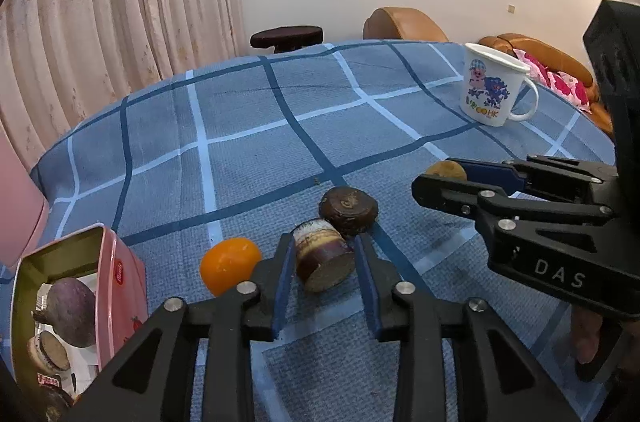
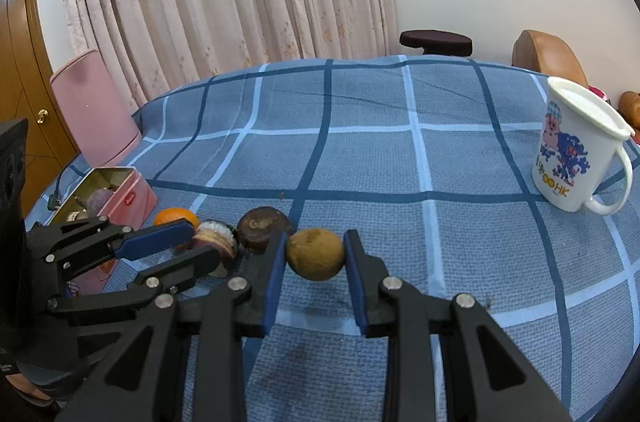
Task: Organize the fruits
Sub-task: 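Grasp the striped tuber slice with the left gripper while the right grasps the small brown fruit, then carry the tuber slice and brown fruit with both grippers over the pink tin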
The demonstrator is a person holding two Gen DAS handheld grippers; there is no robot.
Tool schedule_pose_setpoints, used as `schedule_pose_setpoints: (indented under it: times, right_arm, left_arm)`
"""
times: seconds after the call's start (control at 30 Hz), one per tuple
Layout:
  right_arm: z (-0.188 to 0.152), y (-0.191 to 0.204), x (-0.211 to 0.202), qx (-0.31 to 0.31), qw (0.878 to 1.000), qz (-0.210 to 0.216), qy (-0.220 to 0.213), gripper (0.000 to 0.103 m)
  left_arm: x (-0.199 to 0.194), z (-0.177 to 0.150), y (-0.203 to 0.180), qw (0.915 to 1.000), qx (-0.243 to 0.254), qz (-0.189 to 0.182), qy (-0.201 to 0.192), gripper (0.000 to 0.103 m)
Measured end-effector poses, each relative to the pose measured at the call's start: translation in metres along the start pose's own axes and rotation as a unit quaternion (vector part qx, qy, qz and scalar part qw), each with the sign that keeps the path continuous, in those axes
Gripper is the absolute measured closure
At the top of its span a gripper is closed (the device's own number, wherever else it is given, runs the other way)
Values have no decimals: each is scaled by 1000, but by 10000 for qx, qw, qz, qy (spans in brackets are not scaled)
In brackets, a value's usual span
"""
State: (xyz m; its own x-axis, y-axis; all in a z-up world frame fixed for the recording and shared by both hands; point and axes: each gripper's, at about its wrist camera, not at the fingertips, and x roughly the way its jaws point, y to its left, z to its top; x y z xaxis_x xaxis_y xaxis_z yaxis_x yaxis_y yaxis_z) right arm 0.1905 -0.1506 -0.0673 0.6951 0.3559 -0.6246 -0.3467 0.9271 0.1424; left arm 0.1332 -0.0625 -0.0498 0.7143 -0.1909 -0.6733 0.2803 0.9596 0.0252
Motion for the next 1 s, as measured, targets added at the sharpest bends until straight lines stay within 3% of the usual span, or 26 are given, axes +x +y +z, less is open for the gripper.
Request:
schedule_pose_setpoints:
  times: [0.07, 0.13, 0.3, 0.33, 1.0]
  right_arm:
    - [0, 0, 0, 2, 10000, -5, 5, 71]
    - [0, 0, 0, 2, 10000, 2, 14, 71]
    - [-1, 1, 0, 2, 10000, 11, 28, 71]
    - [-1, 0, 0, 5, 10000, 11, 25, 71]
    - [-2, 15, -23, -415, 9972, -49, -618, 71]
  left_arm:
    - [3, 0, -3, 9999, 72, 98, 72, 56]
    - [8, 1, -3, 9997, 65, 156, 188, 52]
    - [13, 1, -1, 9996, 5, 72, 279, 55]
    - [12, 1, -2, 9996, 36, 102, 269, 68]
    - [-31, -11, 4, 9977, -244, 319, -546, 67]
